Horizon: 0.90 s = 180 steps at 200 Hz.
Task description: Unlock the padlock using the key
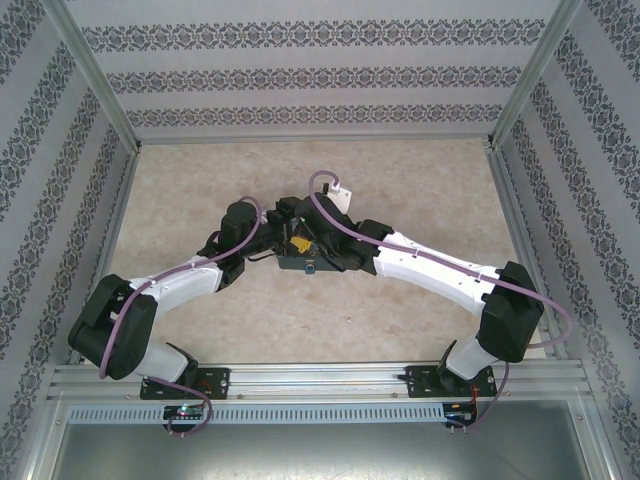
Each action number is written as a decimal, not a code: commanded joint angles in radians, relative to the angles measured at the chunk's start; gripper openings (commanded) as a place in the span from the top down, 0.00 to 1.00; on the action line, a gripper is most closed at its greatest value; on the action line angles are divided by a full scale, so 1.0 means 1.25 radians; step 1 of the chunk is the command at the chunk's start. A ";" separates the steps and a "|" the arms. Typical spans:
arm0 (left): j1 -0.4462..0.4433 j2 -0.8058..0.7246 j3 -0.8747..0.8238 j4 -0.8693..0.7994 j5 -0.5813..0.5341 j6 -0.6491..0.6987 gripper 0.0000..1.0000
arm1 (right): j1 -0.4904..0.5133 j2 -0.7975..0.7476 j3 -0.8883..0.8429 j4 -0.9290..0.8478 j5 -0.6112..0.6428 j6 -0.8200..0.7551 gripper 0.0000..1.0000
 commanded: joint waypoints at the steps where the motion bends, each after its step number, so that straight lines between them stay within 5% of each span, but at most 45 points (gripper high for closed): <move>1: -0.013 0.011 0.015 0.044 -0.012 -0.015 0.19 | -0.006 -0.005 0.007 0.011 0.005 0.007 1.00; 36: -0.015 0.019 0.018 0.060 -0.017 -0.020 0.24 | -0.006 -0.007 -0.010 0.017 -0.003 0.018 1.00; 88: -0.015 0.024 0.015 0.069 -0.029 -0.026 0.43 | -0.006 -0.019 -0.042 0.020 -0.006 0.034 1.00; 180: -0.015 0.021 0.005 0.054 -0.043 -0.016 0.51 | -0.012 -0.050 -0.080 0.024 0.007 0.043 1.00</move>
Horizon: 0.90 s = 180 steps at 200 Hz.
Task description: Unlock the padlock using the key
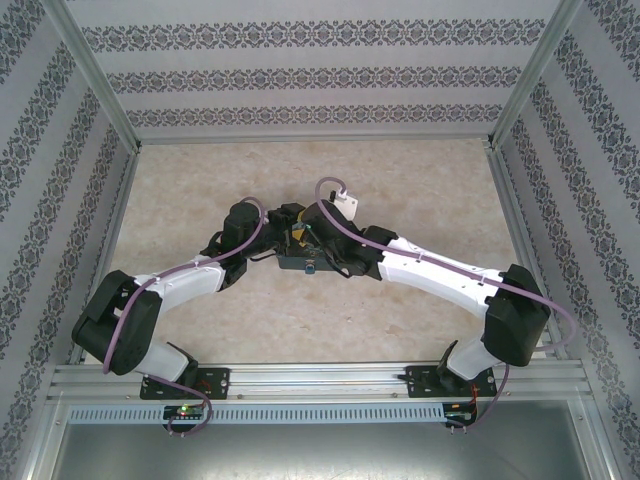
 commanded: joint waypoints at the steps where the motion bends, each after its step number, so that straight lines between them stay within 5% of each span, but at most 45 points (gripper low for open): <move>1: -0.011 0.002 0.005 0.031 -0.018 0.000 0.51 | -0.007 -0.021 -0.011 0.011 0.014 0.007 1.00; 180: -0.019 0.004 0.001 0.004 -0.030 0.017 0.76 | -0.013 -0.031 -0.014 0.016 0.012 0.006 1.00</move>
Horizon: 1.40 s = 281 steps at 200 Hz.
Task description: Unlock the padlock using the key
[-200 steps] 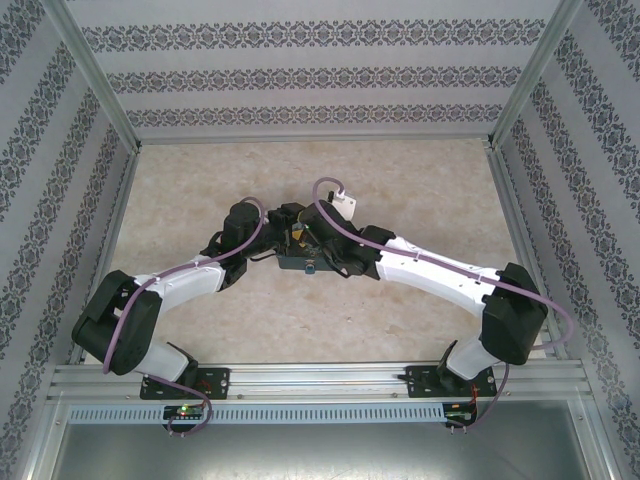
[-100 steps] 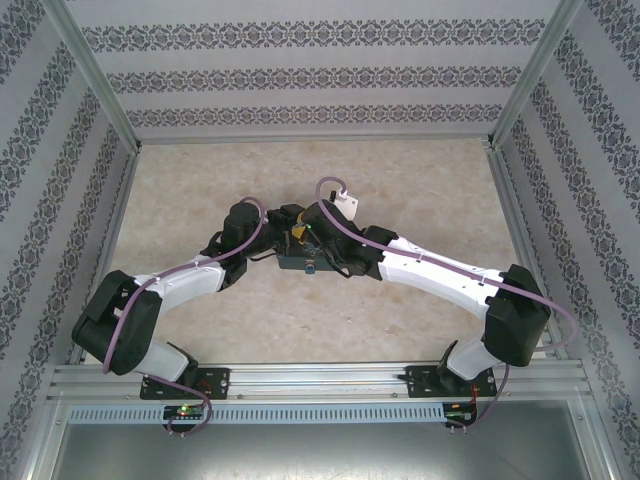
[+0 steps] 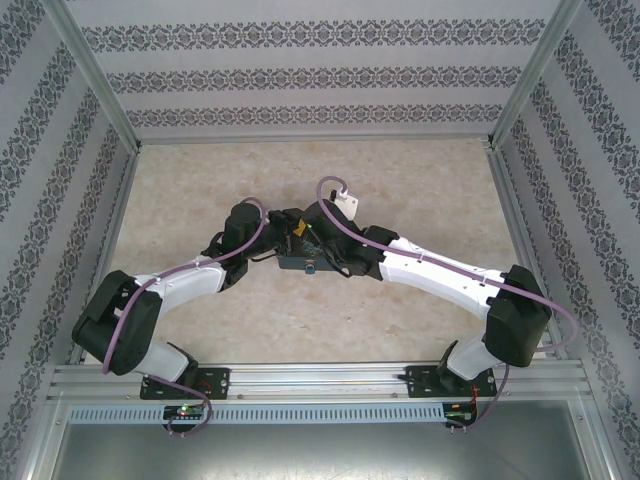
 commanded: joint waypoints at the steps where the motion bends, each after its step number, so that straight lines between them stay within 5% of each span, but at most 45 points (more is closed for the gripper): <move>1: -0.010 0.004 0.000 0.004 -0.015 0.011 0.76 | -0.013 -0.027 -0.013 0.010 0.012 0.005 1.00; 60: -0.010 0.002 -0.009 -0.009 -0.029 0.016 0.82 | -0.017 -0.049 -0.041 0.010 0.017 0.010 1.00; 128: -0.012 0.009 0.003 -0.011 -0.026 0.029 1.00 | -0.021 -0.049 -0.043 0.016 0.012 0.011 1.00; 182: -0.016 0.016 0.008 0.004 -0.028 0.052 1.00 | -0.027 -0.061 -0.050 0.011 0.010 0.009 1.00; 219: -0.015 0.008 0.031 -0.010 -0.039 0.185 1.00 | -0.045 -0.149 -0.137 -0.005 0.015 0.028 0.46; 255: -0.012 -0.005 0.075 -0.049 -0.028 0.415 1.00 | -0.090 -0.273 -0.248 0.000 -0.007 0.011 0.24; 281: -0.008 -0.009 0.103 -0.053 0.000 0.578 1.00 | -0.168 -0.351 -0.328 0.100 -0.117 -0.022 0.21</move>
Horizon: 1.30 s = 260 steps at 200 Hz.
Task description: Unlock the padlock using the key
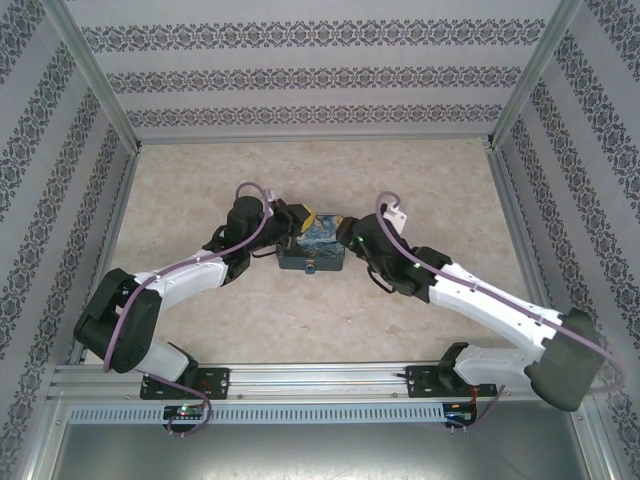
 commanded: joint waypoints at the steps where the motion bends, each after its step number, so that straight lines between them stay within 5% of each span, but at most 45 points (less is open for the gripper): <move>1: -0.006 -0.018 0.041 -0.013 0.022 0.229 1.00 | -0.060 -0.060 -0.061 0.088 -0.093 -0.033 0.21; 39: -0.001 -0.007 0.050 0.023 0.052 0.389 1.00 | -0.213 -0.055 -0.185 0.451 -0.398 0.021 0.28; 77: 0.000 0.028 0.021 0.169 0.056 0.381 1.00 | -0.225 0.059 -0.131 0.587 -0.544 0.034 0.38; 181: -0.001 0.016 -0.033 0.262 -0.065 0.292 1.00 | -0.217 0.248 -0.146 1.007 -0.625 0.177 0.51; 260: -0.001 0.036 -0.039 0.319 -0.103 0.230 1.00 | -0.187 0.324 -0.137 1.077 -0.620 0.195 0.54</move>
